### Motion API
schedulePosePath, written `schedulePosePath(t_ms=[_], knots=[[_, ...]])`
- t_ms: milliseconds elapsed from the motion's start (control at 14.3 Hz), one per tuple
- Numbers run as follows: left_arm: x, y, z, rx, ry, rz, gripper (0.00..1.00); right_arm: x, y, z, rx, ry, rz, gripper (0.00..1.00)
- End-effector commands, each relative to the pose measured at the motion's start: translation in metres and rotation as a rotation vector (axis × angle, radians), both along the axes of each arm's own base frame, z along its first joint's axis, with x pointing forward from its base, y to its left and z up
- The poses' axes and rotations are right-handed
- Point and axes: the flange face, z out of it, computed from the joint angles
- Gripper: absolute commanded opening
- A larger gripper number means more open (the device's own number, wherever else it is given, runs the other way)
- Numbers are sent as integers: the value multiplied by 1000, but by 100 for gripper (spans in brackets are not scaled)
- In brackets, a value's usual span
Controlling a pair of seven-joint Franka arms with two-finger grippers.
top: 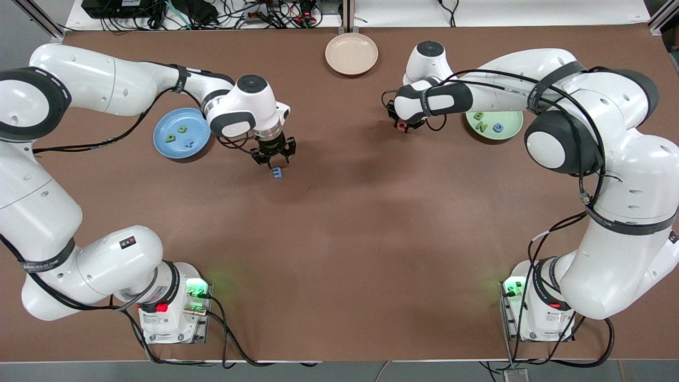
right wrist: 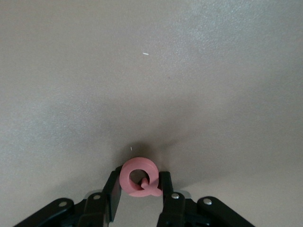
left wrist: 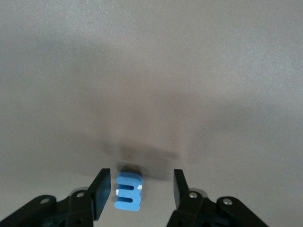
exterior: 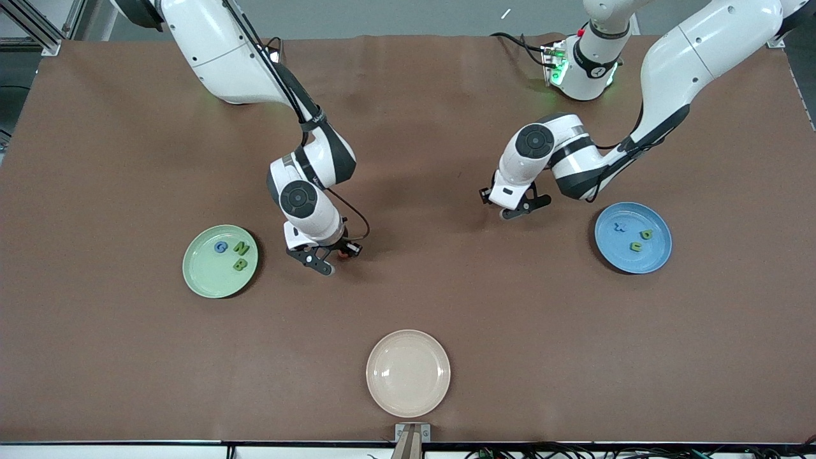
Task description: Sort upper and lower case letters into plates
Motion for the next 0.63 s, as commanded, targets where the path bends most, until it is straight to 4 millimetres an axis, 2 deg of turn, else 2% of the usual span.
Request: schedulePosePath(t_ms=[0,140,210,420,561], knots=[[-7,-3,-2,4,3,9,60,1,-11,-5,-16,2,-23,3],[-11,-4,-9,17,11,1,58,9,-30,-3,-44,27,-46,2],[-13,-3,-12,22,15,0,58,15,-47,4,-70,61,-52,2],[-20,-1,-16,29,27,-7,56,42,-115,54,-101,135,32,2],[-21,-1,-17,31,28,-8,51,60,-170,77,-82,167,57,2]])
